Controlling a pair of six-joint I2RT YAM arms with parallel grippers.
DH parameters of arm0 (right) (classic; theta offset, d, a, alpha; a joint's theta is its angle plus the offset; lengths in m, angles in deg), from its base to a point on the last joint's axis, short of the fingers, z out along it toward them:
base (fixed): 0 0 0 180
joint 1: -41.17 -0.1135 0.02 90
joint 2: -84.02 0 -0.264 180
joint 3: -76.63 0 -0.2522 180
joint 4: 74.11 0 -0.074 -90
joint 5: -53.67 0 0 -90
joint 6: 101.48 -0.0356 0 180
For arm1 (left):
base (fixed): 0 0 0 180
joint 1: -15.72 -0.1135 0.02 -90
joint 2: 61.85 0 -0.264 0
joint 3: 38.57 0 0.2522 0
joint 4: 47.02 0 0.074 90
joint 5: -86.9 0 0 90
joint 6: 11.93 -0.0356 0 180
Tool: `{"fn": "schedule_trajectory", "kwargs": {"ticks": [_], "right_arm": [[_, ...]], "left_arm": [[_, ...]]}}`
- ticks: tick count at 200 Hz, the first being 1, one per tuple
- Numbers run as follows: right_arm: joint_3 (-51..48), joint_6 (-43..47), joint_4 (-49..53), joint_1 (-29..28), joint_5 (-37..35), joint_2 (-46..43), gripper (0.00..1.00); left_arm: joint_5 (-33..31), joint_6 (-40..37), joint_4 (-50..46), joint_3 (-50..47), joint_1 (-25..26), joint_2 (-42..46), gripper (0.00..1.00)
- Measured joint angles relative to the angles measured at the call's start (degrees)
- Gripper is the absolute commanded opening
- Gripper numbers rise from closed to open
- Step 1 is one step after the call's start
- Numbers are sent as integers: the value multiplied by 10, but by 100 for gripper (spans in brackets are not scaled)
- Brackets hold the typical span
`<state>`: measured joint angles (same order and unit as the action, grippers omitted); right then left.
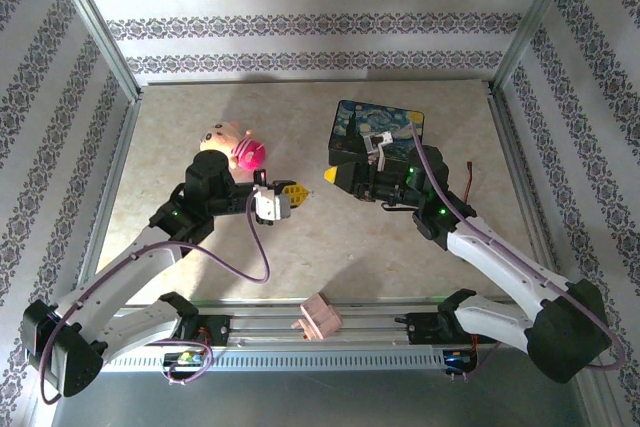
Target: Unlock the padlock with the key
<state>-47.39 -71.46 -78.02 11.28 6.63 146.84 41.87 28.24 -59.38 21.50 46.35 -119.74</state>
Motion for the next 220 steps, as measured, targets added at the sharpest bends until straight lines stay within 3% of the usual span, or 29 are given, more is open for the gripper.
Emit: {"fn": "schedule_trajectory", "kwargs": {"ticks": [49,87,150,220], "right_arm": [[12,-49,2,0,0,27,52],[18,-75,3,-22,0,49,61],[30,-107,-30,-37,-2,85,67],[30,-145,-79,-36,-1,112,52]], "left_arm": [[-59,-26,58,-22,1,-13,0],[-102,-43,84,-24,4,-37,0],[-127,-53,134,-27,13,-61,0],[-136,-53,158,-38,13,-60,0]]}}
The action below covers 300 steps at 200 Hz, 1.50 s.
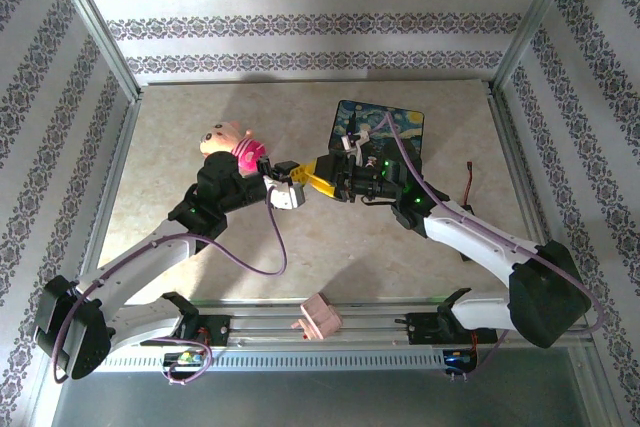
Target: Unlock the padlock with the key
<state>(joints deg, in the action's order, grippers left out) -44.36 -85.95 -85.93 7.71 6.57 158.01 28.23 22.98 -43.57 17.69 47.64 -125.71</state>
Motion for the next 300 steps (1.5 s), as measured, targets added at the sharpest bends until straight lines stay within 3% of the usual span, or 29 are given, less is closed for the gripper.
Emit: {"fn": "schedule_trajectory", "kwargs": {"ticks": [103,193,238,300], "right_arm": [[0,-13,-14,20,-15,-2,21],[0,-13,-15,22,-14,-6,20],[2,-10,-5,22,-10,-6,28],[8,-9,6,22,1,0,24]], "left_arm": [[16,0,0,-7,3,17,0],[12,0,-2,-7,3,17,0],[8,-7,-2,-7,3,13,0],[0,-14,-2,-7,3,10,0]]}}
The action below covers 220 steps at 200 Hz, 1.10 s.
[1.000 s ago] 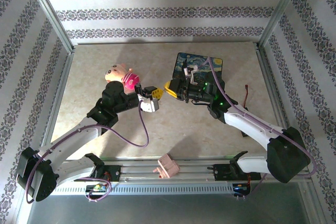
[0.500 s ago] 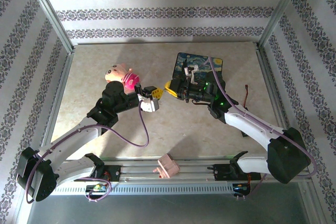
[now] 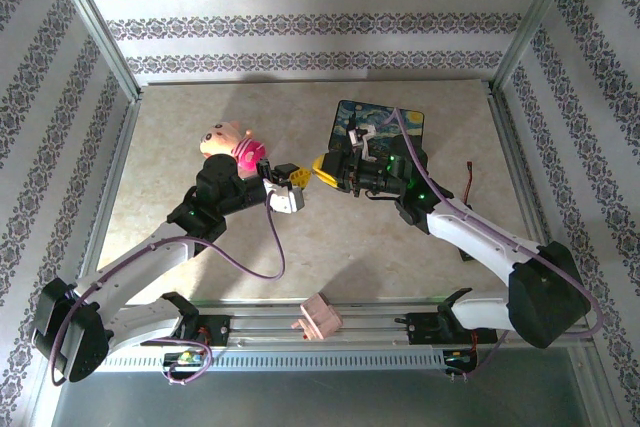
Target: Unlock the padlock with the key
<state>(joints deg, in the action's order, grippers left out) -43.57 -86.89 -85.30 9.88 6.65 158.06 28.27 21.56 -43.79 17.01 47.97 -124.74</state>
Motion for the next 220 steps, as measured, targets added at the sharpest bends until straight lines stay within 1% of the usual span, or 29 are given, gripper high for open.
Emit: {"fn": "schedule_trajectory", "kwargs": {"ticks": [35,48,66,81,105,110,118,121,126,133,142,150,162,170,174,182,186,220], "right_arm": [[4,3,2,0,4,7,21],[6,3,3,0,7,11,18],[8,3,3,-1,9,15,10],[9,1,3,0,8,16,0],[9,2,3,1,8,16,0],[9,2,3,1,8,16,0],[9,2,3,2,9,16,0],[9,3,3,3,9,16,0],[9,4,2,4,10,15,0],[9,7,2,5,10,15,0],[9,12,2,7,8,14,0],[6,22,2,9,3,13,0],[-1,41,2,14,-10,7,0],[-9,56,3,18,-22,1,0],[-13,65,3,20,-28,-3,0],[-21,80,3,19,-43,-12,0],[-25,89,3,20,-52,-17,0],[-55,153,-14,20,-112,-49,0]], "left_arm": [[-2,-3,0,0,0,0,0],[-2,-5,0,0,0,-1,0],[-2,-7,-1,0,0,-1,0],[-2,-10,-2,0,0,-1,0],[-2,-9,-3,0,0,-1,0],[-2,-8,-3,0,0,-1,7],[-2,-4,-3,0,0,0,26],[-2,0,-3,0,0,0,31],[-1,6,-2,0,0,1,35],[1,20,-3,0,0,3,37],[3,45,-2,0,0,7,37],[3,72,-2,0,0,14,32],[2,133,7,0,0,28,26],[1,182,16,0,0,39,26],[0,210,20,0,0,44,28],[-2,261,28,2,0,52,40],[-2,288,31,3,0,55,43],[-24,522,56,21,0,50,43]]}}
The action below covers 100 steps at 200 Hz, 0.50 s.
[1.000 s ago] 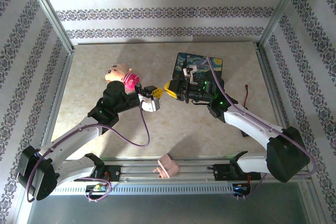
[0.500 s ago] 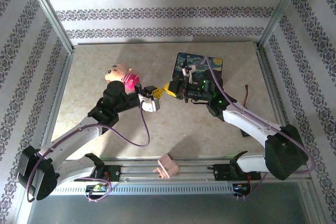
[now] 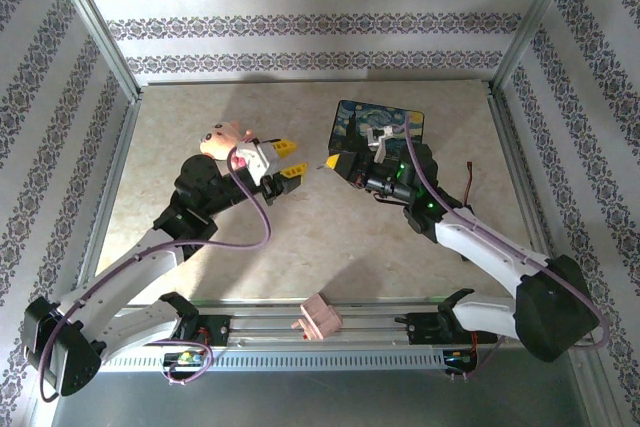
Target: Unlock the padlock with the key
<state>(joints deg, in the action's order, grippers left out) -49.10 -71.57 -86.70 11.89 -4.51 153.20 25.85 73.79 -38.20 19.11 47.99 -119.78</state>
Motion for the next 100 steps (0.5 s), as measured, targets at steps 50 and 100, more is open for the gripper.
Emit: {"fn": "schedule_trajectory", "kwargs": {"ticks": [50,100], "right_arm": [[-14,77,-35,-25,-74,-12,0],[-23,88,-96,-35,-111,-3,0]], "left_arm": [[-48,235,-3,3,0,-26,43],[-55,333,-2,3,0,-55,71]]}}
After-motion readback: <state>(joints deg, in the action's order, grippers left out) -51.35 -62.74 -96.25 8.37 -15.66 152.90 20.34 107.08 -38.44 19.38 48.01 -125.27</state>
